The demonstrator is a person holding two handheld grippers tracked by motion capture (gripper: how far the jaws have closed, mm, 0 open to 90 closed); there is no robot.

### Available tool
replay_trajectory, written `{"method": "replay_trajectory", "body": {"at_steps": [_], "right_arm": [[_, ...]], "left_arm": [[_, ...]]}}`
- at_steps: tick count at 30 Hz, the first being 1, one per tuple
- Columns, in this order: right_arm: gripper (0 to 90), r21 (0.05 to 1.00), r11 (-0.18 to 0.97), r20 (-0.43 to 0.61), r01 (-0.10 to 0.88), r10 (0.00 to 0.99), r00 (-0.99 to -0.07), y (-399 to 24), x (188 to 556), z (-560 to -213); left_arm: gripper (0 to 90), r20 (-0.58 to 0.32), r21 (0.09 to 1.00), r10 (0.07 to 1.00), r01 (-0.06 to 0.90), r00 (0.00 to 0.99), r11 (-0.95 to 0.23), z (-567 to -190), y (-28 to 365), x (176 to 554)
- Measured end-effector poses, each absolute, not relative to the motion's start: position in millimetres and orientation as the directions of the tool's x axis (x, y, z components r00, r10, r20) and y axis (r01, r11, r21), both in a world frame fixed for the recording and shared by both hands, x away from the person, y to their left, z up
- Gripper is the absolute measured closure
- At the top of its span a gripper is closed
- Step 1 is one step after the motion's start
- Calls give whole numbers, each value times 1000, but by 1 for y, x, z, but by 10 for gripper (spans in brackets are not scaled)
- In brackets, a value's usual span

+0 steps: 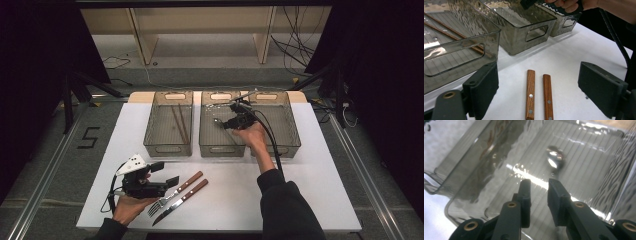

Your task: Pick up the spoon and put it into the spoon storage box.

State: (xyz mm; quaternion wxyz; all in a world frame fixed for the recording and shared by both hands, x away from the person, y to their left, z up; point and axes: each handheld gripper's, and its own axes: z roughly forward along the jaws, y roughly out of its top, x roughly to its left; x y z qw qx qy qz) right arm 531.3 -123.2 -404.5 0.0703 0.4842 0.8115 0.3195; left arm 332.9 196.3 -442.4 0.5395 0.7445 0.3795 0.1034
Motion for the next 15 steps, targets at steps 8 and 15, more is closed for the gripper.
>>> {"method": "replay_trajectory", "body": {"at_steps": [8, 15], "right_arm": [[643, 629, 324, 204, 707, 808, -552, -131, 523, -393], [534, 672, 322, 214, 667, 778, -591, -138, 508, -383]], "left_arm": [[164, -254, 880, 677, 455, 691, -134, -443, 196, 333], [164, -262, 875, 677, 464, 688, -134, -443, 196, 333]]}}
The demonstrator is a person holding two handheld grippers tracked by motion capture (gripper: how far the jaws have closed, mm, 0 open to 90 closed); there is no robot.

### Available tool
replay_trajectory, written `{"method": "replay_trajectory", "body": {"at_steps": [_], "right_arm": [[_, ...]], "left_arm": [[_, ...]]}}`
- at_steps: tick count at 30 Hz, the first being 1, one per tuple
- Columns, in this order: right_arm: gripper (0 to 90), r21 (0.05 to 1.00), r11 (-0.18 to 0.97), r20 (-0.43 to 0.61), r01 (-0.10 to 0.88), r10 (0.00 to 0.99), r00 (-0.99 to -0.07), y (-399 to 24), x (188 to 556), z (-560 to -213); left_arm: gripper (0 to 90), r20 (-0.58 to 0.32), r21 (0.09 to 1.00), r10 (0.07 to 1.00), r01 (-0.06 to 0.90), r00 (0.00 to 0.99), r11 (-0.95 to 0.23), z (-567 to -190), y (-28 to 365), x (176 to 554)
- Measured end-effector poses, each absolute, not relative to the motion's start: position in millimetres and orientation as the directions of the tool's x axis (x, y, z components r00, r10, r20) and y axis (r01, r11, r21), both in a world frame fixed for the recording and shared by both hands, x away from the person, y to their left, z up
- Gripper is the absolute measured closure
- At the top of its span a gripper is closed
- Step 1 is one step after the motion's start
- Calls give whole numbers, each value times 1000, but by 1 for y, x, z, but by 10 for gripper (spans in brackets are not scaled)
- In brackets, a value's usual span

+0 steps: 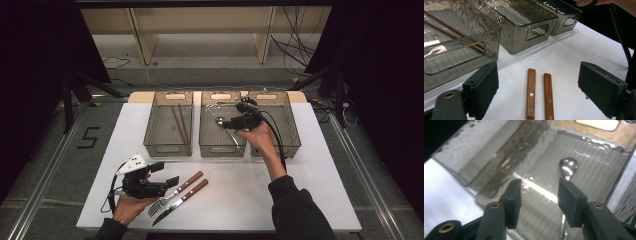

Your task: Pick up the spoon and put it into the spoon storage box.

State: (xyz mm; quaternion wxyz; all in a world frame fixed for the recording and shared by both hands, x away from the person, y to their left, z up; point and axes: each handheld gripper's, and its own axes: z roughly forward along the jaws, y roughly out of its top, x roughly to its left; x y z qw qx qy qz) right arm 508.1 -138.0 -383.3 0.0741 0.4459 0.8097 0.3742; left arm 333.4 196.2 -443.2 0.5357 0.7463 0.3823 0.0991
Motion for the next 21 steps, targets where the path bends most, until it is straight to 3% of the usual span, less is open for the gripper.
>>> {"method": "replay_trajectory", "body": {"at_steps": [10, 21], "right_arm": [[406, 725, 316, 210, 612, 745, -633, -147, 480, -367], [353, 768, 308, 206, 561, 711, -672, -172, 432, -371]], "left_arm": [[164, -263, 870, 678, 473, 686, -141, -444, 195, 334], [164, -262, 845, 687, 505, 677, -175, -442, 191, 335]]}}
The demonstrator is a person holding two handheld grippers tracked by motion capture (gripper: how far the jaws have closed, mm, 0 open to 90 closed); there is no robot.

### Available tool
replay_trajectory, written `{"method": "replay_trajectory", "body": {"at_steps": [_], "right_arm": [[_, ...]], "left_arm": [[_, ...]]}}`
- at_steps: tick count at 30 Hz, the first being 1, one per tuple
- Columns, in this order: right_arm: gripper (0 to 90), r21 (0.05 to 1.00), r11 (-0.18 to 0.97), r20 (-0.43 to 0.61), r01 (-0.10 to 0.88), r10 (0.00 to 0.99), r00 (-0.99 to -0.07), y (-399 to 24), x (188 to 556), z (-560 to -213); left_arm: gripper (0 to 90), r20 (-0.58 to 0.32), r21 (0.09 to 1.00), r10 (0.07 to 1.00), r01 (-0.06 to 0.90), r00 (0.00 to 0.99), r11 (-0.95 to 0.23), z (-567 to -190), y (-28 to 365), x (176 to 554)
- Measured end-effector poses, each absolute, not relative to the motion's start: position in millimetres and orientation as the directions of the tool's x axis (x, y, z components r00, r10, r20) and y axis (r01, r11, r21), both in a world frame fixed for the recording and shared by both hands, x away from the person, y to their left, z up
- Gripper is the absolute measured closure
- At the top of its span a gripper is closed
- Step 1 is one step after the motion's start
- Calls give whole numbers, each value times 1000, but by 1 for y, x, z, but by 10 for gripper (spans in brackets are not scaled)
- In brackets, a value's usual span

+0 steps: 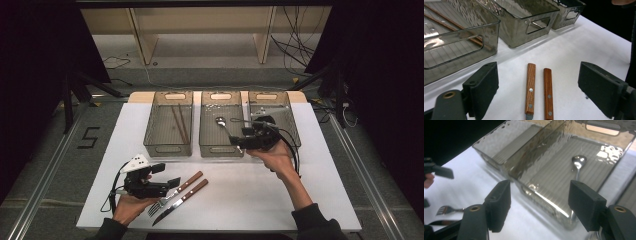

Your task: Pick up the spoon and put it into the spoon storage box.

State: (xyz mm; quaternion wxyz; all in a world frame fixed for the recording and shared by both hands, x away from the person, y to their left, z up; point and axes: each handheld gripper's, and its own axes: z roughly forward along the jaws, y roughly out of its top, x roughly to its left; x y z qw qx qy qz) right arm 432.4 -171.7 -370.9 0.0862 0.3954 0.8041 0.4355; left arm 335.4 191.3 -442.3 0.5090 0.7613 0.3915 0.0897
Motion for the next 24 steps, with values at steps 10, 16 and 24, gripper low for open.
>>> {"method": "replay_trajectory", "body": {"at_steps": [10, 16, 24], "right_arm": [[324, 787, 273, 218, 553, 715, -664, -203, 396, -387], [309, 792, 276, 201, 544, 723, -660, -213, 381, -396], [281, 800, 265, 207, 538, 719, -663, -220, 361, -412]], "left_arm": [[165, -245, 797, 713, 555, 657, -237, -440, 186, 340], [168, -226, 780, 727, 567, 648, -263, -439, 183, 341], [169, -220, 744, 740, 600, 635, -294, -442, 181, 346]]}}
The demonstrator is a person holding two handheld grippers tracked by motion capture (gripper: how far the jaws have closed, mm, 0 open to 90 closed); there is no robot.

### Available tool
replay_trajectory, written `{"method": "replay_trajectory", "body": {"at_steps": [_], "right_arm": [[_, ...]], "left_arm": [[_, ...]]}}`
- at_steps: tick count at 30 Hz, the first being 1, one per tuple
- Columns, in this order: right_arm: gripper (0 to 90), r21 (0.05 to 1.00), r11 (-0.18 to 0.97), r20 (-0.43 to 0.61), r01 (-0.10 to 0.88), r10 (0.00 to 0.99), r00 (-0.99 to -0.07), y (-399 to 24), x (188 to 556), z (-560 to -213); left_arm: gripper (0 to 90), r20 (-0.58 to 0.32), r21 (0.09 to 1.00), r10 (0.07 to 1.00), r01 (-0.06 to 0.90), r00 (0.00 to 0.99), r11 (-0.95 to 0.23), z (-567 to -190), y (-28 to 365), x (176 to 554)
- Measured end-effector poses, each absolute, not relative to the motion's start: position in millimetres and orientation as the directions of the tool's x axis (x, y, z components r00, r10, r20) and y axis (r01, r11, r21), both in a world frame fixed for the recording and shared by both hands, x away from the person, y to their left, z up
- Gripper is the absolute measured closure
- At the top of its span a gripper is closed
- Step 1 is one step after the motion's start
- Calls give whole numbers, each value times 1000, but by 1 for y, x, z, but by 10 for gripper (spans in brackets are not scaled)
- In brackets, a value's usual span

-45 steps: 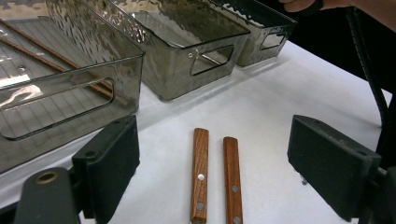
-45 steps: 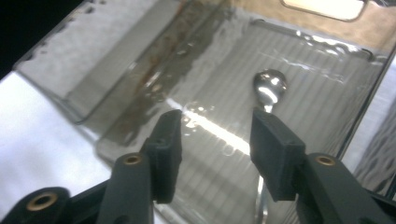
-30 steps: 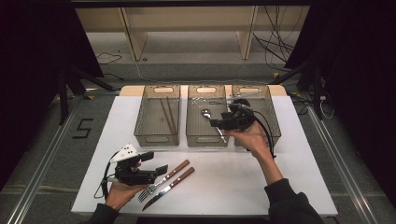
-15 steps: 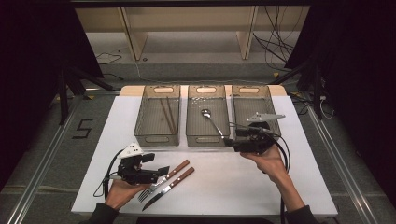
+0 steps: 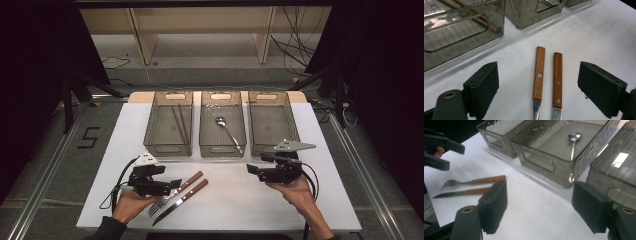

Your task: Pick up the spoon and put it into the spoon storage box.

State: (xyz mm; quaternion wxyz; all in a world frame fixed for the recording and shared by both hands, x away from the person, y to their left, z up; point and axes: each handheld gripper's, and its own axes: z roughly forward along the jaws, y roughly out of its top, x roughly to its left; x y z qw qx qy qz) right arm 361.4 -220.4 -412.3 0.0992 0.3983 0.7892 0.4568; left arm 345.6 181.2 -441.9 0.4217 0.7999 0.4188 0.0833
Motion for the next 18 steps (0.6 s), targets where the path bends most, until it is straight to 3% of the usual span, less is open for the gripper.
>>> {"method": "replay_trajectory", "body": {"at_steps": [18], "right_arm": [[263, 791, 272, 205, 547, 726, -657, -222, 340, -429]], "left_arm": [[172, -201, 691, 764, 641, 613, -333, -446, 176, 351]]}}
